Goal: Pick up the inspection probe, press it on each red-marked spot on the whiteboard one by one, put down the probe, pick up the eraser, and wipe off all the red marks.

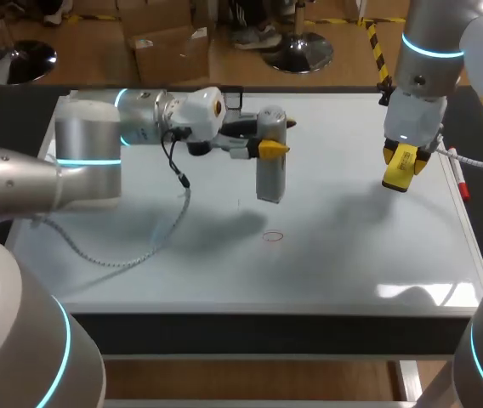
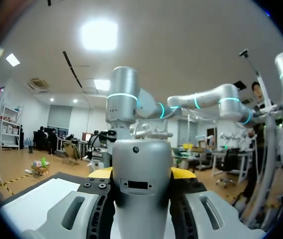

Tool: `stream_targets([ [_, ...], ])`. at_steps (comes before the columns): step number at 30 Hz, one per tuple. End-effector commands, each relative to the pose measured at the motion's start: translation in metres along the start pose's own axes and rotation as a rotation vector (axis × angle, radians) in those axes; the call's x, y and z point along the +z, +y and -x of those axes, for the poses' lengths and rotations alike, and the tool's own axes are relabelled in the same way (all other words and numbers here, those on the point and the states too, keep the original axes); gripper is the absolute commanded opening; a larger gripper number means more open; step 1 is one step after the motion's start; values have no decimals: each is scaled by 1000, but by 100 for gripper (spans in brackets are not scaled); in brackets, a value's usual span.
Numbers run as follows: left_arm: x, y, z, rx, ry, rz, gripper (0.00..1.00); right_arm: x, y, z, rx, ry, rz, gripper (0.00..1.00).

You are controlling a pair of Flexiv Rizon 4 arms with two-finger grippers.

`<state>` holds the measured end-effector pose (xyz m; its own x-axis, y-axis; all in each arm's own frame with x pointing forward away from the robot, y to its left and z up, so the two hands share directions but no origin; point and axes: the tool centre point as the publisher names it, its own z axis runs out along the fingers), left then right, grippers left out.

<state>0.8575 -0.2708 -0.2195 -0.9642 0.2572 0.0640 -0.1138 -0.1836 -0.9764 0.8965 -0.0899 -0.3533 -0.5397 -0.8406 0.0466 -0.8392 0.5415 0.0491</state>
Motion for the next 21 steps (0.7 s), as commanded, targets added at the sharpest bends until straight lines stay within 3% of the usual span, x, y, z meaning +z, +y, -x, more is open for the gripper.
stream_targets([
  [1, 4, 5, -14, -9, 7, -3, 0, -1, 0, -1, -2, 2, -2, 0],
  [21, 17, 30, -49, 8, 107, -8, 0, -1, 0, -1, -2, 2, -2, 0],
])
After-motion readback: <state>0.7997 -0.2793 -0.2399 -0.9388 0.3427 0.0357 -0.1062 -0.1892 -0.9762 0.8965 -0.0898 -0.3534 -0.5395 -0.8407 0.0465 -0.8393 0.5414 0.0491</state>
